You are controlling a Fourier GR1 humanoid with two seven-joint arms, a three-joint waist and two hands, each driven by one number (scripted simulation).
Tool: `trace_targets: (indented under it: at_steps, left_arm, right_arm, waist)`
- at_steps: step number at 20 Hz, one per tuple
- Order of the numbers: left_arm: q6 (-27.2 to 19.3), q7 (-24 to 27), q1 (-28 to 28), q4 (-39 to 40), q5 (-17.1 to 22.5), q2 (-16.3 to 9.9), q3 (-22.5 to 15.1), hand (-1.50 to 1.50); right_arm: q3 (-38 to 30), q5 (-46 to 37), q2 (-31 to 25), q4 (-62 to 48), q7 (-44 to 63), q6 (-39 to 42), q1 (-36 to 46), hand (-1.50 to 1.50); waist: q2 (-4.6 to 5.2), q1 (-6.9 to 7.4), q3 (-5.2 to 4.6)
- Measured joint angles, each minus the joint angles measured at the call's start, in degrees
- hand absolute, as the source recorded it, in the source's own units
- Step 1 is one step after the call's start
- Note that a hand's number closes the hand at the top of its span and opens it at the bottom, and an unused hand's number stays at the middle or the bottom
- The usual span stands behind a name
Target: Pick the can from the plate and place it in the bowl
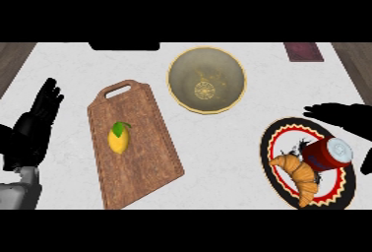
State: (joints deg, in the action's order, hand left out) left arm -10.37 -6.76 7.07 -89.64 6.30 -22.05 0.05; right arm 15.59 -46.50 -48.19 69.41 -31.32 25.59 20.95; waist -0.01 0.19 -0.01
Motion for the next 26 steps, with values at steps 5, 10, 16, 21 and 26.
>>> trace_targets:
  at_steps: [5, 10, 16, 21, 26]
  left_arm:
    - [1.0, -0.1, 0.9, 1.1, -0.9, 1.1, 1.1, 0.0]
    - [2.7, -0.3, -0.2, 0.2, -1.4, 1.5, 2.8, 0.0]
    - [3.5, 0.0, 0.7, 1.5, -3.0, 3.1, 3.8, 0.0]
    - [4.3, 0.4, 1.2, 2.3, -4.1, 4.1, 4.4, 0.0]
    - [4.3, 0.6, 1.2, 2.2, -5.0, 5.2, 4.6, 0.0]
  right_arm:
    - [-0.7, -3.5, 1.5, -0.7, -1.0, 0.5, -1.8, -1.5]
    - [-2.3, -6.9, 3.9, -1.3, -1.7, -0.7, -4.0, -1.5]
    - [-4.4, -10.6, 7.4, -4.5, -2.3, -2.3, -3.3, -1.5]
    - [-4.7, -13.4, 10.2, -5.3, -1.2, -1.3, -3.1, 1.5]
    - [-4.4, -15.7, 11.3, -10.0, -5.7, -2.1, -0.8, 1.5]
  waist:
    - [0.02, -0.09, 0.0]
    - [0.0, -0.09, 0.01]
    - [0.02, -0.06, 0.02]
    - [0.02, -0.08, -0.02]
    - [-0.21, 0.05, -0.41]
